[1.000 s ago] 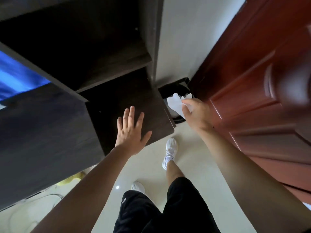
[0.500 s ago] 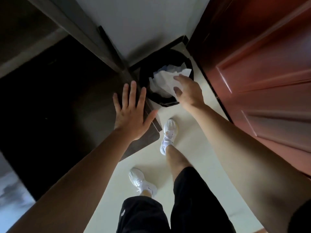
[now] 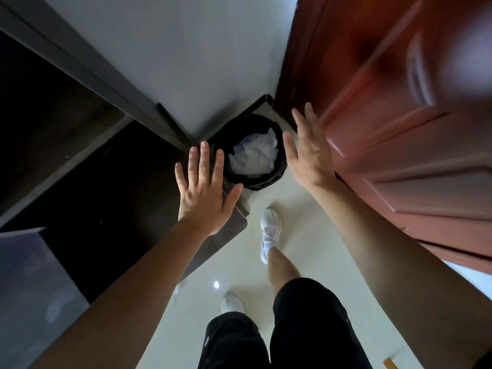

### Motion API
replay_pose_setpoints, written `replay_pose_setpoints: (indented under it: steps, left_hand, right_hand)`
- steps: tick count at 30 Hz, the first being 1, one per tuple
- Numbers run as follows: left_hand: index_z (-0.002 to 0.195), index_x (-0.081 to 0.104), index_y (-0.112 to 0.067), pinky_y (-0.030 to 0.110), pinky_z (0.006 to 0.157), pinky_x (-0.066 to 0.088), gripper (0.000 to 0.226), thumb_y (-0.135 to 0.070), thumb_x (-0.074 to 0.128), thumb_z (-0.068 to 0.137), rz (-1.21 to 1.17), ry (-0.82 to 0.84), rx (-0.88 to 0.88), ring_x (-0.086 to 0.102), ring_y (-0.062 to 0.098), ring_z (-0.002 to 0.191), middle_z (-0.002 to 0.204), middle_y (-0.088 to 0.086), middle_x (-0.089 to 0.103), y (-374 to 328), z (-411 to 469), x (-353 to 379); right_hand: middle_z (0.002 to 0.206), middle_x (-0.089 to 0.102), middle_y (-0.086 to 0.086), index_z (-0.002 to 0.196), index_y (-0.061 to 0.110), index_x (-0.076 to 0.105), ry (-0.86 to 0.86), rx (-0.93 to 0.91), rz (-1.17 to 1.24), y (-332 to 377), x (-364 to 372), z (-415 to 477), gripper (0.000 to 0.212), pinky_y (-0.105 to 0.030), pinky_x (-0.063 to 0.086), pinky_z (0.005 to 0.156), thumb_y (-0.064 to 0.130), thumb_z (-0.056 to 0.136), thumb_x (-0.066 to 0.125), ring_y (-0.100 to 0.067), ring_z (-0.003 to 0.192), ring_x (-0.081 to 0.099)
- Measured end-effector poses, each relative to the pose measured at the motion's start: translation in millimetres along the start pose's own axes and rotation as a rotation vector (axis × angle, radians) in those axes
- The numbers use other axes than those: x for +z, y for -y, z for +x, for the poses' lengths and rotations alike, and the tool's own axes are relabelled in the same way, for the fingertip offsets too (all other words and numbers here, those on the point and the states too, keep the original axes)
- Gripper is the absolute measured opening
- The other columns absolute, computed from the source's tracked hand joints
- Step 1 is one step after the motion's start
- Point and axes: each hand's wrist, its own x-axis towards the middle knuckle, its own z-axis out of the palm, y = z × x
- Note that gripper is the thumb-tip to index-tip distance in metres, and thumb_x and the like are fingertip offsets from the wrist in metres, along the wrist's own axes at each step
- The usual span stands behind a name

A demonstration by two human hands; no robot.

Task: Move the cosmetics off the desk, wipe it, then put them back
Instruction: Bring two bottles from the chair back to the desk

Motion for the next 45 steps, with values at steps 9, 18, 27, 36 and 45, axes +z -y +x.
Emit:
replay_pose_setpoints:
  steps: [9, 18, 27, 36, 45]
  left_hand:
    - [0.158, 0.009, -0.016, 0.063, 0.118, 0.007, 0.076, -0.065, 0.016, 0.1, 0.016, -0.3, 0.213, -0.003, 0.035, 0.152, 0.166, 0.015, -0.005, -43.0, -84.2, -153.6]
    - [0.158, 0.014, -0.013, 0.067, 0.116, 0.013, 0.076, -0.061, 0.024, 0.1, -0.11, -0.47, 0.618, 0.006, 0.039, 0.151, 0.165, 0.017, 0.002, -175.2, -195.9, -260.6]
    - [0.158, 0.014, -0.016, 0.062, 0.118, 0.01, 0.077, -0.06, 0.032, 0.098, -0.26, -0.396, 0.973, -0.002, 0.031, 0.153, 0.166, 0.012, -0.004, -381.6, -335.9, -245.0]
    - [0.159, 0.004, -0.021, 0.058, 0.12, 0.01, 0.078, -0.062, 0.025, 0.096, -0.261, -0.134, 1.111, -0.007, 0.026, 0.153, 0.166, 0.004, -0.013, -585.1, -512.0, -152.0]
    - [0.157, -0.008, -0.03, 0.055, 0.122, 0.008, 0.079, -0.064, 0.029, 0.095, -0.13, 0.017, 1.155, -0.017, 0.021, 0.152, 0.164, 0.0, -0.021, -701.6, -582.6, -87.7]
  right_hand:
    - [0.165, 0.021, -0.018, 0.154, 0.011, 0.037, -0.369, -0.026, -0.083, 58.9, -156.3, -151.4, 0.055, -0.046, 0.023, 0.123, 0.037, 0.106, 0.044, -0.036, 0.151, 0.023]
    - [0.165, 0.022, -0.013, 0.153, 0.013, 0.037, -0.622, 0.201, -0.189, 46.2, -324.5, -374.8, 0.055, -0.048, 0.027, 0.12, 0.039, 0.105, 0.044, -0.033, 0.151, 0.024]
    - [0.166, 0.02, -0.013, 0.154, 0.013, 0.035, -0.776, 0.501, -0.249, -43.6, -405.3, -604.6, 0.056, -0.046, 0.027, 0.121, 0.032, 0.104, 0.051, -0.032, 0.152, 0.023]
    - [0.167, 0.017, -0.008, 0.157, 0.016, 0.029, -0.78, 0.828, -0.128, -193.9, -452.9, -848.8, 0.064, -0.049, 0.029, 0.119, 0.037, 0.102, 0.053, -0.029, 0.152, 0.021]
    - [0.168, 0.01, 0.001, 0.158, 0.032, 0.016, -0.697, 1.015, -0.022, -304.6, -492.1, -947.2, 0.069, -0.049, 0.028, 0.12, 0.051, 0.1, 0.049, -0.025, 0.153, 0.018]
